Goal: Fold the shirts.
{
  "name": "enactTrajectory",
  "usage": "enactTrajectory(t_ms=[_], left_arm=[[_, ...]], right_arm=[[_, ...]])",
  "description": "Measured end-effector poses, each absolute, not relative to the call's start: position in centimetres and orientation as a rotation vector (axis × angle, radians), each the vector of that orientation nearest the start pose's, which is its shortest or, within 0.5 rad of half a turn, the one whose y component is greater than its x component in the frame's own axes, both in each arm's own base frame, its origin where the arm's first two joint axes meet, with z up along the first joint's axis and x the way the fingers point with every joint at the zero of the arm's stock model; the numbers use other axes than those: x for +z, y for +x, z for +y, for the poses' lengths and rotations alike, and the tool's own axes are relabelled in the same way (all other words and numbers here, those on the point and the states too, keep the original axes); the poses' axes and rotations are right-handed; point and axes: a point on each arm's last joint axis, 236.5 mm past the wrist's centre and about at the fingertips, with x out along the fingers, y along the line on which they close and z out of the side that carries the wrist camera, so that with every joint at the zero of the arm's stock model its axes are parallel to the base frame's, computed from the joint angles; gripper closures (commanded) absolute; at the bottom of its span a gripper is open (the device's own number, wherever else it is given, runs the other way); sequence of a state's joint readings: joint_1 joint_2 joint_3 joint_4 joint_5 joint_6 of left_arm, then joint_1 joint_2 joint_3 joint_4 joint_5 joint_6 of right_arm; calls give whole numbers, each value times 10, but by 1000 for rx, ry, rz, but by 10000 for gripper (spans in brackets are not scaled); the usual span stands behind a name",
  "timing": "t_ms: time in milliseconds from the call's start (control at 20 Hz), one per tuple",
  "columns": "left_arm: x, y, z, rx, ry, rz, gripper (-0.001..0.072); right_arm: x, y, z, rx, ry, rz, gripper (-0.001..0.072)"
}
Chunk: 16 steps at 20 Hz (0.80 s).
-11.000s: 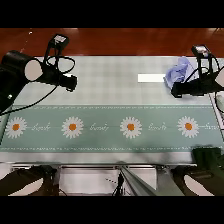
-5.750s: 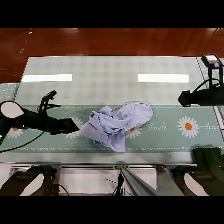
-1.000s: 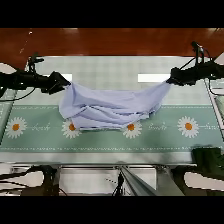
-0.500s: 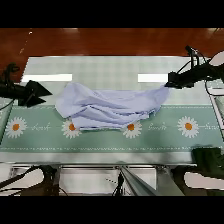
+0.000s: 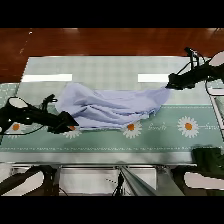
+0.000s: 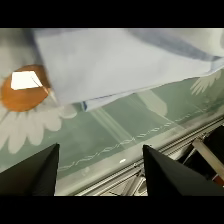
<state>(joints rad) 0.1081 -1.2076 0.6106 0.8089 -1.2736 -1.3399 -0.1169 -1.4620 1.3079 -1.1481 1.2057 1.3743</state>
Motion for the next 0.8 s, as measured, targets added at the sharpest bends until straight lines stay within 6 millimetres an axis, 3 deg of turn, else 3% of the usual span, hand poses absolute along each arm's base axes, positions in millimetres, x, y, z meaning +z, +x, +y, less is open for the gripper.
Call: enactTrajectory(t_ms=[350, 400, 450, 500, 650, 700, 750, 800], left_arm=[[-94, 224, -171, -417, -798, 1685, 122], [-97, 227, -175, -410, -826, 1687, 168], [-100, 231, -178, -397, -849, 1680, 385], [-106, 238, -177, -371, -855, 1658, 500], [-110, 258, -177, -329, -897, 1593, 501], [-110, 265, -176, -318, -904, 1573, 544], [-111, 271, -174, -306, -908, 1553, 671], [-112, 277, -171, -294, -903, 1534, 686]], right_arm=[[2, 420, 40, 252, 294, 1288, 688], [2, 420, 39, 252, 293, 1289, 688], [2, 420, 39, 252, 293, 1289, 688], [2, 419, 39, 252, 292, 1291, 688], [1, 418, 40, 255, 292, 1299, 687], [1, 417, 40, 256, 292, 1300, 687], [1, 417, 40, 256, 292, 1302, 688], [1, 417, 40, 256, 292, 1303, 687]])
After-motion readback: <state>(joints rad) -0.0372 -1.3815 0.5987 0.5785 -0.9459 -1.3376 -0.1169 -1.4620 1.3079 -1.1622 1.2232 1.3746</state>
